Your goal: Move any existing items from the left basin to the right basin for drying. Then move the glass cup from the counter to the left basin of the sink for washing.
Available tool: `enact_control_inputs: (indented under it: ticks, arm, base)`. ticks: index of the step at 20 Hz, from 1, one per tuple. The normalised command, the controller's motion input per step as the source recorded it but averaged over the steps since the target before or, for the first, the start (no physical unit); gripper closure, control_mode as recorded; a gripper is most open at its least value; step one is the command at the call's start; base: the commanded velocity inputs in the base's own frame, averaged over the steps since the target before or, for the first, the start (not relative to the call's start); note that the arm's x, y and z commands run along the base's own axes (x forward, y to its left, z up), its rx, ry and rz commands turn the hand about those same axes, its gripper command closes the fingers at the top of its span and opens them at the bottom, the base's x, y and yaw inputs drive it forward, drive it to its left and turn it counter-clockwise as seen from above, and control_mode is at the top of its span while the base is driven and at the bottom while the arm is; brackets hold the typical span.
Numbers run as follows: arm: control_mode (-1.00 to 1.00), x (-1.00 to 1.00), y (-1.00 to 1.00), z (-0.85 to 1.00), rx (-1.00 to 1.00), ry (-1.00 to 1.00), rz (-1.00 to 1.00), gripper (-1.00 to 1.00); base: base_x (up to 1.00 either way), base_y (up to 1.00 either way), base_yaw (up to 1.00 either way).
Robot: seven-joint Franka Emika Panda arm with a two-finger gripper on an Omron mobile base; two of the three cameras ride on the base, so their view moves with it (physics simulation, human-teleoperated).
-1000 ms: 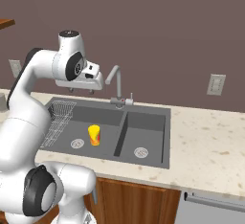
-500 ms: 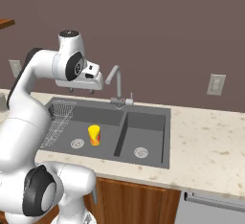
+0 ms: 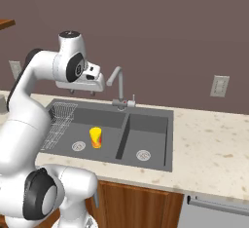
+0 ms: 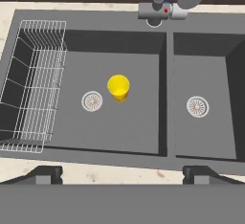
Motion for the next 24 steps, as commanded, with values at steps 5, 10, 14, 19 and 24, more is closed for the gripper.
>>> enact_control_inputs:
  ticks: [5,10,14,19,24]
  arm:
    - [-1.0,0.0,0.16,0.0,0.0,0.0,0.0,-1.0]
    - [1.0,0.0,0.0,0.0,0.0,0.0,0.0,-1.0]
    - [1.0,0.0,0.0,0.0,0.0,0.0,0.0,-1.0]
    - [1.0,0.0,0.0,0.0,0.0,0.0,0.0,-1.0]
    - [1.0,0.0,0.0,0.0,0.0,0.0,0.0,-1.0]
  base:
    - [0.0,0.0,0.0]
    - [0.02,0.44,0.0]
    - [0.08,0.62,0.0]
    - [0.07,0.59,0.0]
    - [0.12,0.42,0.0]
